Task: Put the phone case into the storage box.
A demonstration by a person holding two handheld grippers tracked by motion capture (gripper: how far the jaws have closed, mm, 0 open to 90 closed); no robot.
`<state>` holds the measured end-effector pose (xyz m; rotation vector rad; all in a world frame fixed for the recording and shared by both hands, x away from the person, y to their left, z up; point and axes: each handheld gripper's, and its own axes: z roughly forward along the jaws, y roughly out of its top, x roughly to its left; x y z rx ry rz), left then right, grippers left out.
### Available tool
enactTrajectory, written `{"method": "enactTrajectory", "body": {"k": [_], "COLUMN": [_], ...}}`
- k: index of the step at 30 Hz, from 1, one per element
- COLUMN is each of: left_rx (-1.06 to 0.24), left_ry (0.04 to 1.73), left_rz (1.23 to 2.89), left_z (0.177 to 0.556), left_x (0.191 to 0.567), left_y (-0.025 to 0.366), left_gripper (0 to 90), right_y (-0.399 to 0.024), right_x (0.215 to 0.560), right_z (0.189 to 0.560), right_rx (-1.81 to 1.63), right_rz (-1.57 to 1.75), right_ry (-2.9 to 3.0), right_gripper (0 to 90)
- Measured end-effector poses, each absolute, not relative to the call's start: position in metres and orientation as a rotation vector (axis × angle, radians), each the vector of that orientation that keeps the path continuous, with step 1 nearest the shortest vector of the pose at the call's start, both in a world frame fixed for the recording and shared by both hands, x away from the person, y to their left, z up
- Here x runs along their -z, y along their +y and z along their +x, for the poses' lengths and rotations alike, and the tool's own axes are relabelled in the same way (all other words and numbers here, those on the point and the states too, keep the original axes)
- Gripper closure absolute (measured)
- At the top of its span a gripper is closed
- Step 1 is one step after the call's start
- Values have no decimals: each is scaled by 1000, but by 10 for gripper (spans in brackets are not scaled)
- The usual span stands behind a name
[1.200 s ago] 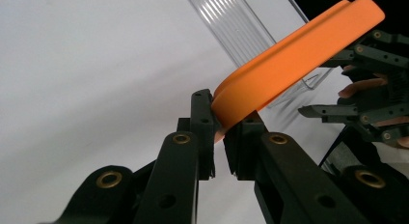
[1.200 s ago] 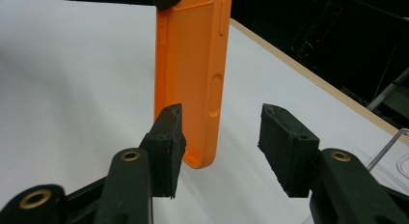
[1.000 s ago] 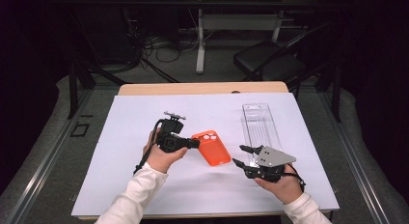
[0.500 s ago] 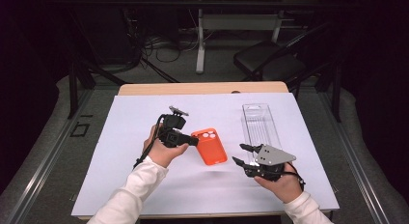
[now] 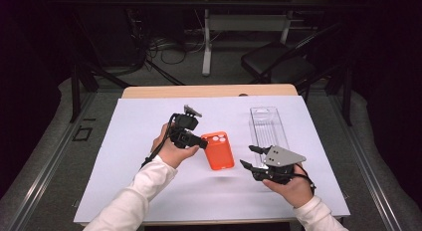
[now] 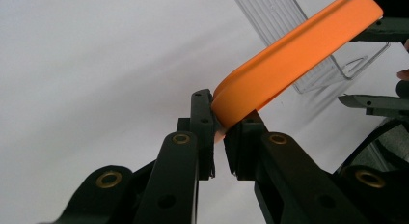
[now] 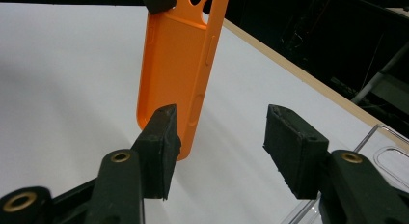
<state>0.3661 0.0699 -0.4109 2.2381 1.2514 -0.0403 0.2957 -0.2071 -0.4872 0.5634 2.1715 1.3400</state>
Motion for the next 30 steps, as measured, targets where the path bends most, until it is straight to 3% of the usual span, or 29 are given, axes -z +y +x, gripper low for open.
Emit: {"method": "enactTrajectory", "body": {"k": [9,17,27,30], "left_rx": [34,36,30,34], "left_ry": [1249,1249,1253,1255], "left_rz": [2263,2289,2311,2320], "left_z": [366,366,367,368], "left_x": [409,407,407,407], "left_y": [64,60,56,55], "left_gripper": [829,829,829,829], "right_y": [-206,-204,-197,-194], "right_x": [482,476,470,469], "right_z": [299,301,306,307], "right_rx": [-1309,-1286,-1262,-1254], "right_rz": [563,661,714,721], "right_ry": [2193,2204,2202,2225], "right_gripper": [455,397,172,150]}}
